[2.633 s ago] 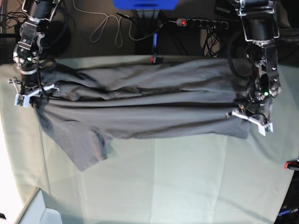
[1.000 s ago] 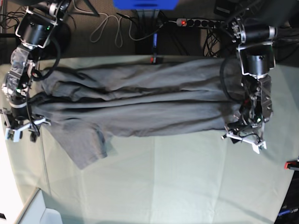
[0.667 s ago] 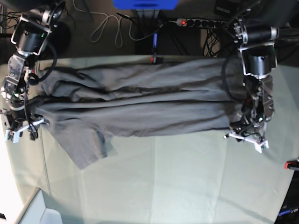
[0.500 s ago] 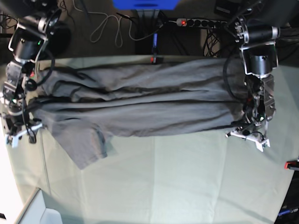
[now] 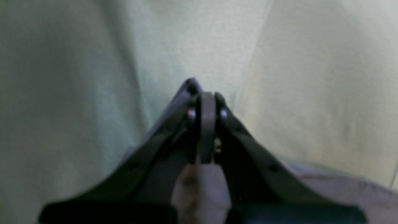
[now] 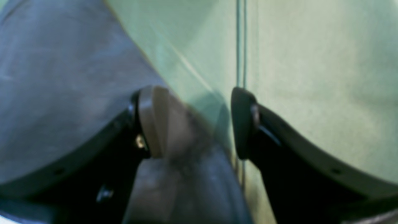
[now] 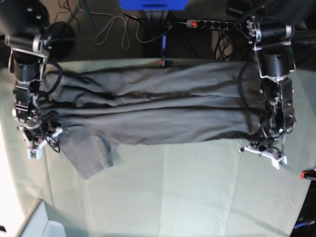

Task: Layout the t-shirt on the table in an organized manner, then fold the t-shirt properly
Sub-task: 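Lower both grippers onto the folded shirt's hem side and grasp it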

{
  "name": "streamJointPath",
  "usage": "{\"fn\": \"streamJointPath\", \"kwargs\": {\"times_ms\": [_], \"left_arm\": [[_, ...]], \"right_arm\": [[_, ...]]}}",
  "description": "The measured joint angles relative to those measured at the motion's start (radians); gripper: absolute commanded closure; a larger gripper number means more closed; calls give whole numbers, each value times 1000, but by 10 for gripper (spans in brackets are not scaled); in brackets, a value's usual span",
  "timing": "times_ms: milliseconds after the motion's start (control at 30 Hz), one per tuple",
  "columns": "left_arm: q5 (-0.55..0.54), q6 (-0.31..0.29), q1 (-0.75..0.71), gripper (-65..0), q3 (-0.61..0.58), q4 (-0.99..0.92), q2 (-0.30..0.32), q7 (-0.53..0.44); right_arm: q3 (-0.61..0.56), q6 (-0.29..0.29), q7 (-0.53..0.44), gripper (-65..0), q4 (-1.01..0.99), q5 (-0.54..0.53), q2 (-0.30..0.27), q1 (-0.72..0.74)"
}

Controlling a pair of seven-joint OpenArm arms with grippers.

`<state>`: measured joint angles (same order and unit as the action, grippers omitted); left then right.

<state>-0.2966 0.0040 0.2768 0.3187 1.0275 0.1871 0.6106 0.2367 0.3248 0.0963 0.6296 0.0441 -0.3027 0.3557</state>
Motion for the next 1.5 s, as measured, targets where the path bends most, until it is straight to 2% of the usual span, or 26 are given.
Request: {"fn": "streamJointPath", "kwargs": {"times_ms": [233,467,567,667,700,800,933,1067,1200,1500], "left_arm": [[1,0,-11,0,0,-2,-2,3],[1,0,-11,0,0,-2,-2,3],[1,0,-11,0,0,-2,-2,3],[1,0,-11,0,0,-2,-2,3],[1,0,-11,0,0,-2,-2,3],[1,0,-10,0,0,-2,-2,3],[1,1,-8,0,-1,-2,-2,6],[1,2,-3,0,-1,0,-3,6],[1,4,-2,0,-1,1,-4,8],[1,4,-2,0,-1,1,-2,7]], "right_arm": [[-170,-11,-33,-323,-5,0,-13,7],[-193,-11,-37,-299,-2,-1,-13,7],[-194,-10,-37,-200,-2,-8,-11,7],[-199,-9,-37,-23,-2,-8,-5,7],[-199,-9,-37,0,-2,-9,-4,7],[-195,-8,-33,0,4,-8,-2,6],[-194,-7,16,0,111,4,-11,-35],[-99,-7,26,0,277,5,5,-104],[-48,-7,20,0,372,4,36,-101],[-37,-7,26,0,375,3,32,-105]]}}
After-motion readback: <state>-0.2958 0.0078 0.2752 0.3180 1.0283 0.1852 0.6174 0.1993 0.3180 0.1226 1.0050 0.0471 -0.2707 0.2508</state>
